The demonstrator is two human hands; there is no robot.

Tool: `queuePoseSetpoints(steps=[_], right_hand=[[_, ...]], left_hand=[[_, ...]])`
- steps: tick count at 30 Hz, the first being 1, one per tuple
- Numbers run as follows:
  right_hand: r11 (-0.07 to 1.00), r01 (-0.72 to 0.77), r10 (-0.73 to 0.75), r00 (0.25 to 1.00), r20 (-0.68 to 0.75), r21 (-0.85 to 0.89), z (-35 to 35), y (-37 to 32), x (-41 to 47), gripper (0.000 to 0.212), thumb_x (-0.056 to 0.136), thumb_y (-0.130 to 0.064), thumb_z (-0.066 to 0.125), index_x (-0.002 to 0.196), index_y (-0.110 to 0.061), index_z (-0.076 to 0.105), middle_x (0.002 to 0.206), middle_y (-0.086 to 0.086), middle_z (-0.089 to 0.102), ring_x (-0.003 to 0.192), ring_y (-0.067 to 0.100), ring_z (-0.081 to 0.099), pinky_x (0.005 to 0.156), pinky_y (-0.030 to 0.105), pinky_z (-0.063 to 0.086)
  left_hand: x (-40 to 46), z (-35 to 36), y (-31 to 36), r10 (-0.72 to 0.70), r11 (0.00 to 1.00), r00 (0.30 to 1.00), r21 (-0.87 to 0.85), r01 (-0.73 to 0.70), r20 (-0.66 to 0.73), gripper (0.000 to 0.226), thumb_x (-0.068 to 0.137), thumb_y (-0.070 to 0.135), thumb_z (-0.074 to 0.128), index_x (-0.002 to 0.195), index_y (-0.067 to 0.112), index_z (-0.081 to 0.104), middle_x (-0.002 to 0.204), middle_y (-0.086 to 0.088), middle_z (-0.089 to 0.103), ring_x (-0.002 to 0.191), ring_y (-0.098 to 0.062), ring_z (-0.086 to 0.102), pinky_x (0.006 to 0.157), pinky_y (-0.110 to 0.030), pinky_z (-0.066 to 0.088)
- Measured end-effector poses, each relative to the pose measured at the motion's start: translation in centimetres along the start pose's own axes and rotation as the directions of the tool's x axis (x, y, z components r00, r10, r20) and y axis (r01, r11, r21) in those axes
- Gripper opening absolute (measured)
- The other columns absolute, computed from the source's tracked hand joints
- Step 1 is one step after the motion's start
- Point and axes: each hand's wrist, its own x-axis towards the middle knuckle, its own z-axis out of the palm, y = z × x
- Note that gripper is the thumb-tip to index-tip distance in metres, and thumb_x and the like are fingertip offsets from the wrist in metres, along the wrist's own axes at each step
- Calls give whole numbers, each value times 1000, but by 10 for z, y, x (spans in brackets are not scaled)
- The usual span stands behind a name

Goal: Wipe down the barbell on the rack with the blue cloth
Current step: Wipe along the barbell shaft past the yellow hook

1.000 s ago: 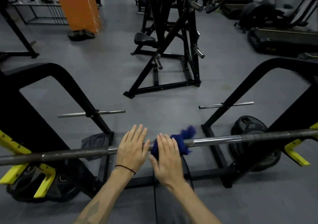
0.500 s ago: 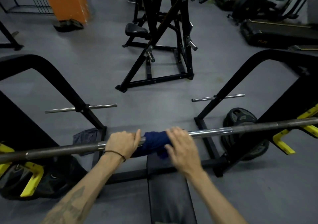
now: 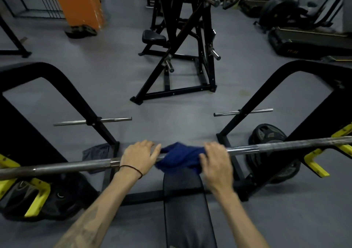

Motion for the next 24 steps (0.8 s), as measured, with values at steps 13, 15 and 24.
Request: queuePoseSetpoints(steps=[13,15,24], right_hand=[[998,-62,62,998,-15,15,-12,14,-5,52,105,-32,41,147,-3,49,151,11,51,141,30,46,122,48,27],[950,-289,299,951,-82,114,4,-21,-6,56,106,-37,40,146,1,49,150,15,51,143,33,43,123,50,23],[998,70,-70,994,84,7,-16,14,-5,67,106,-48,37,152,1,41,156,14,43,144,30,42,123,42,24]], left_hand=[[-2,21,-1,-34,999,996,-28,31,-87,82,97,64,15,137,10,61,138,-8,63,132,-27,55,109,-43,44],[0,21,1,-51,998,994,-31,48,-95,78,97,61,18,133,10,64,133,-9,66,128,-28,58,105,-45,48],[-3,20,0,-31,999,994,-41,26,-102,75,100,60,19,132,10,65,130,-8,67,123,-26,61,101,-44,51]])
